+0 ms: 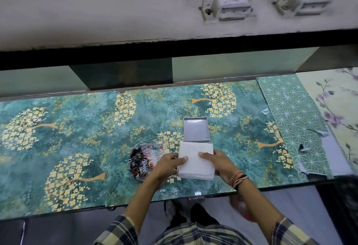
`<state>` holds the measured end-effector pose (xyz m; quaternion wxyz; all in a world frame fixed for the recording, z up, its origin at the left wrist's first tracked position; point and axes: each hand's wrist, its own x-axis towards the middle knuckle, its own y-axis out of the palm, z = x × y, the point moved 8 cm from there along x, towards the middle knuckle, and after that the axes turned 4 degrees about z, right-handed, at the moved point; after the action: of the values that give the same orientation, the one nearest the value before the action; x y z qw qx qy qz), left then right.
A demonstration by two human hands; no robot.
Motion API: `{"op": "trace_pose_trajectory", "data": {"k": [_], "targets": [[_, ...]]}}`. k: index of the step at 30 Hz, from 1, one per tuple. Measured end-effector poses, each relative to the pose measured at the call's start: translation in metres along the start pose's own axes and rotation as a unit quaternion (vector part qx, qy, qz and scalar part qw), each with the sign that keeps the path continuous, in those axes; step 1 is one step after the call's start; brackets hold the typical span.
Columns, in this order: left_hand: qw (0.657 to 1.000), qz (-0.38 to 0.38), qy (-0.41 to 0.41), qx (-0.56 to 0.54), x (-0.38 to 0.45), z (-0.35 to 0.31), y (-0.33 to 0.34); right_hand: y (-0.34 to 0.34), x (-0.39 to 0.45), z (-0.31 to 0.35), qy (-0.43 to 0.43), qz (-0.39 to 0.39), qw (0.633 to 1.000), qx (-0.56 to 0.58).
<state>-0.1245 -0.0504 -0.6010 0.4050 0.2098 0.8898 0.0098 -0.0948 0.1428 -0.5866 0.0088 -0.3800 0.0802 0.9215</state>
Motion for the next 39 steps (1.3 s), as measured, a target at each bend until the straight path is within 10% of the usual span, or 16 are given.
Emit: {"op": "trace_pose_trajectory", "data": {"k": [13,31,39], "targets": [[0.997,-0.06,0.007,0.054,0.018,-0.003,0.019,-0.023,-0.007,0.025,-0.064,-0.062,0.96,-0.265],[0.99,-0.103,-0.007,0.093,0.002,-0.014,0.038,-0.014,0.003,0.002,0.022,-0.139,0.953,-0.268],[0.992,-0.111,0.01,0.054,-0.004,-0.014,0.051,-0.009,0.011,-0.011,0.042,-0.166,0.984,-0.058]]}}
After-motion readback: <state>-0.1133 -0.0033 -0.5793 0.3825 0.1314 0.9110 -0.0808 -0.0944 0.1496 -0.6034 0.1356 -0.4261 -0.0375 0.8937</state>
